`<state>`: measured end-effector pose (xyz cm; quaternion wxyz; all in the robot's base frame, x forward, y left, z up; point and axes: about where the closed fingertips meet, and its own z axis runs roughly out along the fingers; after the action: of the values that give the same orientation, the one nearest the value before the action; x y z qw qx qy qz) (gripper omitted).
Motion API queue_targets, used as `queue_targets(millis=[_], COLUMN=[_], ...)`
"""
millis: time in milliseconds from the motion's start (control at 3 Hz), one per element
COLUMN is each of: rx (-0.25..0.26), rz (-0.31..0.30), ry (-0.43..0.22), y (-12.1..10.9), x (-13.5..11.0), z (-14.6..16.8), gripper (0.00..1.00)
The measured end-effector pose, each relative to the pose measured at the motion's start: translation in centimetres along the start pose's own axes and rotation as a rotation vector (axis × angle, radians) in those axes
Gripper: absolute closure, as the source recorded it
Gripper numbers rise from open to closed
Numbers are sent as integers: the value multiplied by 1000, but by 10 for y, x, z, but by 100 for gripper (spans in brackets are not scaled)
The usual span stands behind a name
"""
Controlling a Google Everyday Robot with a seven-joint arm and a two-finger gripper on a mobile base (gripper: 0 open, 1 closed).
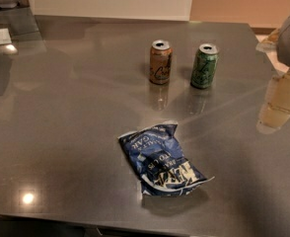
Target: Pick blue chip bag
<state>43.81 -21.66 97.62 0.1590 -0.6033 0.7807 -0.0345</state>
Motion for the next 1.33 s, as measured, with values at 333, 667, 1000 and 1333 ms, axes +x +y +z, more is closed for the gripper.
queue_targets(millis=[333, 667, 1000, 1333], rx=[0, 6, -40, -111], rz=[0, -21, -43, -59], ry=[0, 2, -26, -71], y=[0, 3, 18, 42], x=[0, -8, -31, -58], z=[0, 1, 14, 29], gripper=[0, 0, 0, 0])
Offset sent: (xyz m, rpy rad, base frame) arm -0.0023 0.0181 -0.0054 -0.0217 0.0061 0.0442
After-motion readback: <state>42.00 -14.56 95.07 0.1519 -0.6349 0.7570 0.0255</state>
